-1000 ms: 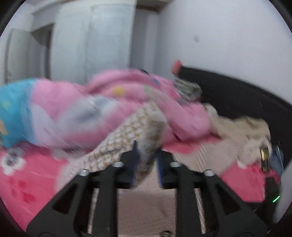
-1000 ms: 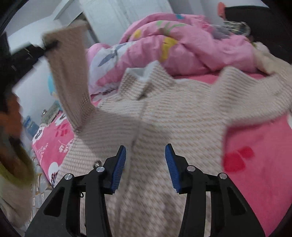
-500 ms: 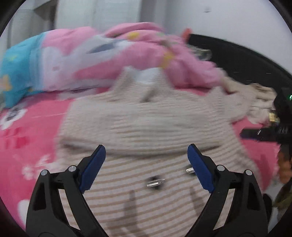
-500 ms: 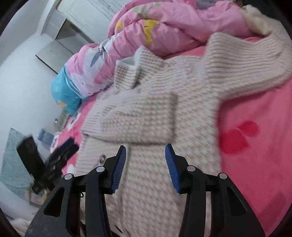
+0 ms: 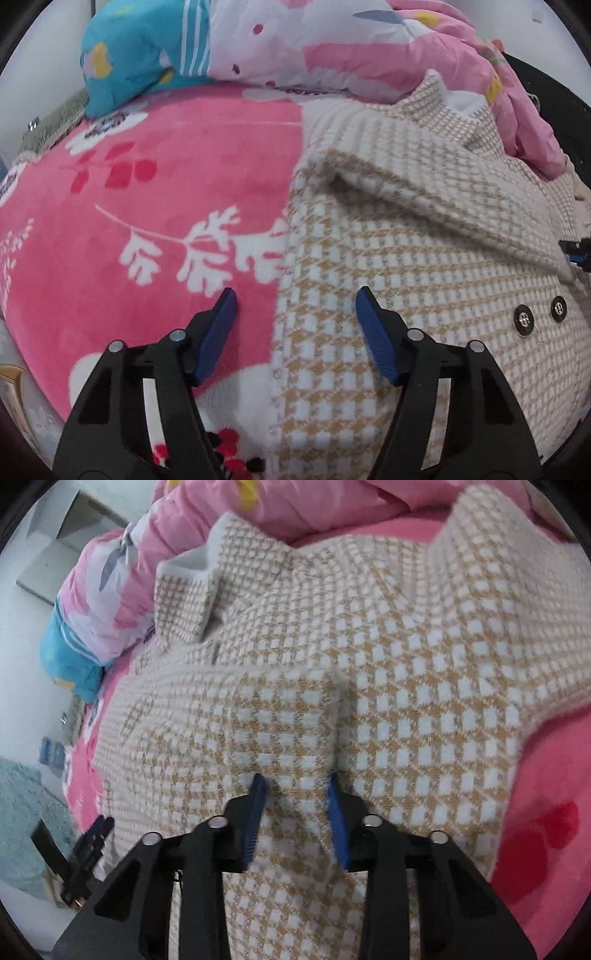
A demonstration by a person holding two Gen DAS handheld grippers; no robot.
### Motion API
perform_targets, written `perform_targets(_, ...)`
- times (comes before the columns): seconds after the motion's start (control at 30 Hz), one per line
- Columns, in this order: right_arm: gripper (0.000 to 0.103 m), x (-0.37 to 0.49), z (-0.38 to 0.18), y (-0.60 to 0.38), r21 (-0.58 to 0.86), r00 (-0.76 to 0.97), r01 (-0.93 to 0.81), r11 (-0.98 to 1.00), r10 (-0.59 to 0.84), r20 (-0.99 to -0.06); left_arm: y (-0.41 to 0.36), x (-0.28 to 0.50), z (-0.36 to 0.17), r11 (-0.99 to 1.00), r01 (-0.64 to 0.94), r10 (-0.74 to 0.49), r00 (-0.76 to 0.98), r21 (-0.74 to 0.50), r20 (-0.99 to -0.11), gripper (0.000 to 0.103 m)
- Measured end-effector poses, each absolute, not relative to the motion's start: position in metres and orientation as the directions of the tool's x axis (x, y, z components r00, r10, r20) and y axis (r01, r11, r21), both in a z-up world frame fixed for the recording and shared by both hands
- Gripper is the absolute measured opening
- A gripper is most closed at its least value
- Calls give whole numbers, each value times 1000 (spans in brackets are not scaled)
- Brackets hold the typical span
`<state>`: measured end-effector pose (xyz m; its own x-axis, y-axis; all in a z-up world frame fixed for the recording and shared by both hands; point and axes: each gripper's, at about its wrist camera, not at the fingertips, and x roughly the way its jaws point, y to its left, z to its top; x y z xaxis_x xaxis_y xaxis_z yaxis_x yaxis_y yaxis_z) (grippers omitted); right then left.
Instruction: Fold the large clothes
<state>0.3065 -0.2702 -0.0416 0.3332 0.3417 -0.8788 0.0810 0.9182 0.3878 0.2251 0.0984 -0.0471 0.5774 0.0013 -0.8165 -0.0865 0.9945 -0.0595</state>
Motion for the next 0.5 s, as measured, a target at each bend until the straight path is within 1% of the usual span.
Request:
perform_targets(0.03,9,306,-38,-266,365,338,64,929,324,-884,101,226,-50,993,-94,-5,576,-73,-817,62)
perform_targets(0.13,8,310,-15,-262,311,389,33,950,275,-879,104,228,-53,991,-104,-4,577,-79,-816,60)
perform_targets(0.27,8,316,51,-257,287,532,-37,957,262,-805,104,226,-53,991,-106,-4,578,-80,-816,59)
perform_targets(0.33,8,319,65,-257,273,565,-48,961,251,-786,104,226,-53,991,-106,-5,576,-81,-818,58)
perform_targets(0.4,8,327,60,-261,271,563,-34,962,243,-790,104,226,-53,991,-107,-4,576,-80,-818,58)
perform_targets(0.5,8,337,18,-269,259,489,-7,966,229,-842,104,226,-54,991,-108,-1,577,-78,-816,58)
